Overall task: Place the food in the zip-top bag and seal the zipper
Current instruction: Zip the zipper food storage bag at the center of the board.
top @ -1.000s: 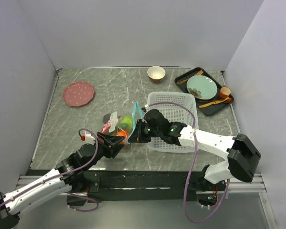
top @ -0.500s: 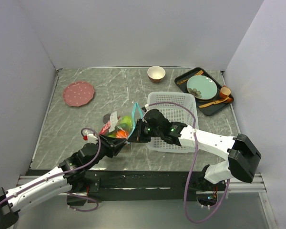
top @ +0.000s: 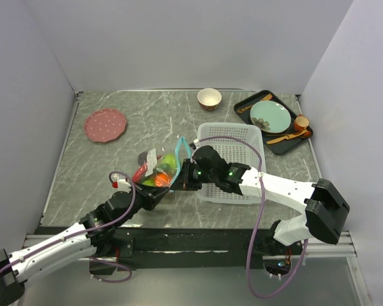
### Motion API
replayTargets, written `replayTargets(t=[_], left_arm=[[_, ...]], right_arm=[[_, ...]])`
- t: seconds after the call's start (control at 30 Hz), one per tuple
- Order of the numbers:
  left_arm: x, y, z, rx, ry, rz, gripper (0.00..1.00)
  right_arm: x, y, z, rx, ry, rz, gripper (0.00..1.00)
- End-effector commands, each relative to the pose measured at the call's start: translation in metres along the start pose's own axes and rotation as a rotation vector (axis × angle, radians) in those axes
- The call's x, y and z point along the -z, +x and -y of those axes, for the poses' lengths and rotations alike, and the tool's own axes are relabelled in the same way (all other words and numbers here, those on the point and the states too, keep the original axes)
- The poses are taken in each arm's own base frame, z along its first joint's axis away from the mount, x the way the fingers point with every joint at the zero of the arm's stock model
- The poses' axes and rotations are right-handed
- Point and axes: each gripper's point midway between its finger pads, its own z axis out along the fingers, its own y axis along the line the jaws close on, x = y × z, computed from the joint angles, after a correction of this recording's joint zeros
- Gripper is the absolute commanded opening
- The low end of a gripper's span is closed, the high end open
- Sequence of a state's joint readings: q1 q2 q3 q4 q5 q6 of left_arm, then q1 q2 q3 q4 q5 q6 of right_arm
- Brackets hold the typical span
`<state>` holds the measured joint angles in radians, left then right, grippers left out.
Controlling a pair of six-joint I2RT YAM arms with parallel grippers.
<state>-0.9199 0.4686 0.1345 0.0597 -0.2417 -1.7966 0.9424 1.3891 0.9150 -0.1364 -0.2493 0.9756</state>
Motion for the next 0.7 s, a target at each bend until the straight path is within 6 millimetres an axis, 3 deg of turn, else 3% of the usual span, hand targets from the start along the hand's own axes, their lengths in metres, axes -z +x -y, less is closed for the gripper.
replayTargets(t=[0.0, 0.4, 0.67], left_arm=[[0.000, 0.002, 0.007, 0.009, 0.027, -0.010, 0.01], [-0.002, 0.015, -0.007, -0.030, 0.000, -0.084, 0.01], [-0.003, 0.024, -0.002, -0.069, 0.022, -0.125, 0.01]], right_arm=[[0.009, -0.012, -0.018, 0.008, -0.056, 0.044, 0.13], [0.027, -0.039, -0.010, -0.072, -0.042, 0.167, 0.16], [0.018, -0.037, -0.005, -0.093, -0.052, 0.139, 0.15]])
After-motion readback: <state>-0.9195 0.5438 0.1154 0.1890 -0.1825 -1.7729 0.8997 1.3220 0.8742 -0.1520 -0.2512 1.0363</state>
